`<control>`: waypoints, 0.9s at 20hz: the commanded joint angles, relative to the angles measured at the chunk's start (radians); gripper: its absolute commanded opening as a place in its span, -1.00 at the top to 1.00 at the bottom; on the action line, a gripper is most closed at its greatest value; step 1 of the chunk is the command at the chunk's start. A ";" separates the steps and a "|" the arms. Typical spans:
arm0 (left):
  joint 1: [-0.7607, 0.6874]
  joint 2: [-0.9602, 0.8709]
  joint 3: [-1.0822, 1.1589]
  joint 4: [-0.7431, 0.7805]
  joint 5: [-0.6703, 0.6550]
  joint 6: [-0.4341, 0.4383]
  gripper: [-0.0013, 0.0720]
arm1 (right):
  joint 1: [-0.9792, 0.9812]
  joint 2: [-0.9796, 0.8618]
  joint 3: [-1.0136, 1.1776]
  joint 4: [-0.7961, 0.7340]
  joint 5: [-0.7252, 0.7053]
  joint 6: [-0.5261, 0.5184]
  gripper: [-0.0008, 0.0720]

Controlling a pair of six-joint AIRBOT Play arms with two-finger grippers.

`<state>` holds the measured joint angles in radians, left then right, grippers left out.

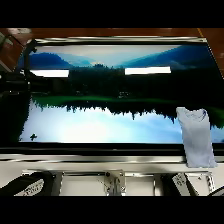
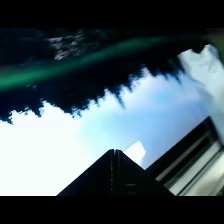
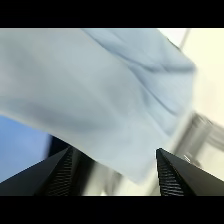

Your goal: Fold the shirts.

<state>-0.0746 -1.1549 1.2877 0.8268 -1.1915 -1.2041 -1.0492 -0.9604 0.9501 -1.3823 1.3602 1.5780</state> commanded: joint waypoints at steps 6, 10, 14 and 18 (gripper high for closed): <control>-0.224 -0.181 0.104 0.689 -0.218 -0.372 -0.70 | 0.611 0.060 0.162 0.286 -0.219 -0.032 -0.78; -0.227 -0.235 0.109 0.693 -0.231 -0.352 -0.42 | 0.806 -0.007 0.162 0.098 -0.102 0.060 -0.78; -0.227 -0.235 0.108 0.692 -0.231 -0.352 -0.29 | 0.853 -0.007 0.162 0.109 -0.110 0.060 -0.78; -0.229 -0.235 0.108 0.692 -0.185 -0.353 -0.29 | 0.853 -0.007 0.162 0.124 -0.111 0.060 -0.78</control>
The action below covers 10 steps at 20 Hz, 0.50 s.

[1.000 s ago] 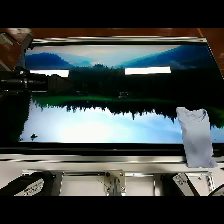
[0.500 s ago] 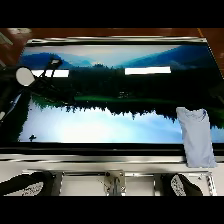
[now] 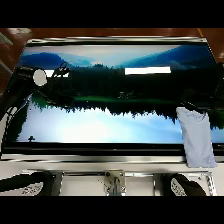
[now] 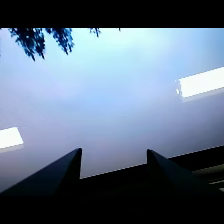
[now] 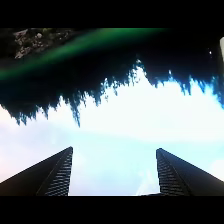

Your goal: Fold the shirts.

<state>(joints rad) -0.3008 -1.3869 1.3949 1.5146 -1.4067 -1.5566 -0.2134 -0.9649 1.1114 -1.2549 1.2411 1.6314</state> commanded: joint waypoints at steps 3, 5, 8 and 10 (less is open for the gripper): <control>-0.003 -0.003 0.001 0.004 0.072 0.000 -0.29 | 0.017 -0.002 0.001 -0.004 0.008 0.006 -0.78; -0.003 -0.003 0.001 0.005 0.071 0.000 -0.29 | 0.017 -0.002 0.001 -0.004 0.008 0.006 -0.78; -0.003 -0.003 0.001 0.005 0.071 0.000 -0.29 | 0.017 -0.002 0.001 -0.004 0.008 0.006 -0.78; -0.003 -0.003 0.001 0.005 0.071 0.000 -0.29 | 0.017 -0.002 0.001 -0.004 0.008 0.006 -0.78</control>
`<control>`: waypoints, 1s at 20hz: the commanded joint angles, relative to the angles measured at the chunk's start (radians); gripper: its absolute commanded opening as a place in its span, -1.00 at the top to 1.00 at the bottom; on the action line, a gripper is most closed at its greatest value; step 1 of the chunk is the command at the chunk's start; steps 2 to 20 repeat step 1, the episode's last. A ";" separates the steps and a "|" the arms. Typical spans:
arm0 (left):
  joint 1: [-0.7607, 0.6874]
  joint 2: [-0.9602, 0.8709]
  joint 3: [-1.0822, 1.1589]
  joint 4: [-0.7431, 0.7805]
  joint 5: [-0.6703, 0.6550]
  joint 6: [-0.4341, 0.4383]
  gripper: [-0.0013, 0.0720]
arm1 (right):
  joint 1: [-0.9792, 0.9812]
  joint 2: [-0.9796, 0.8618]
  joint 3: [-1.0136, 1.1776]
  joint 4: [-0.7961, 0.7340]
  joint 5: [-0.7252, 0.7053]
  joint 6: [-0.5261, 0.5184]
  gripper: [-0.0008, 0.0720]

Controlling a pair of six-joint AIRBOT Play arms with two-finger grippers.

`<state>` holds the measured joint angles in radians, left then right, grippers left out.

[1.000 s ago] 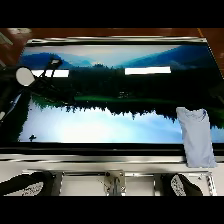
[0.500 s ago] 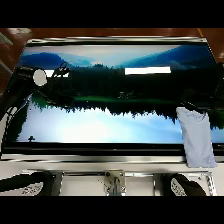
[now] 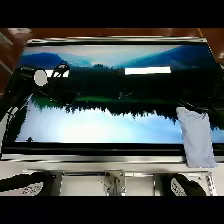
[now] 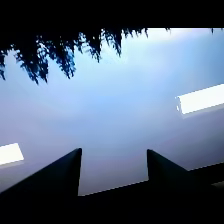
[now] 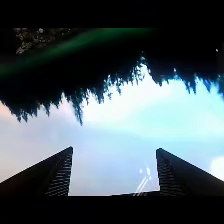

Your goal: Fold the shirts.

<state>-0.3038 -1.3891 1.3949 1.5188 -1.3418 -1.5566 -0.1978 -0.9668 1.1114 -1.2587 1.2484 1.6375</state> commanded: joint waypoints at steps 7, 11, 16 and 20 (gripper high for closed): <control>0.000 -0.001 0.001 0.000 0.006 0.000 -0.29 | 0.001 0.000 0.001 0.000 0.001 0.000 -0.78; 0.000 -0.001 0.001 0.000 0.006 0.000 -0.29 | 0.001 0.000 0.001 0.000 0.001 0.000 -0.78; 0.000 -0.001 0.001 0.000 0.006 0.000 -0.29 | 0.001 0.000 0.001 0.000 0.001 0.000 -0.78; 0.000 -0.001 0.001 0.000 0.006 0.000 -0.29 | 0.001 0.000 0.001 0.000 0.001 0.000 -0.78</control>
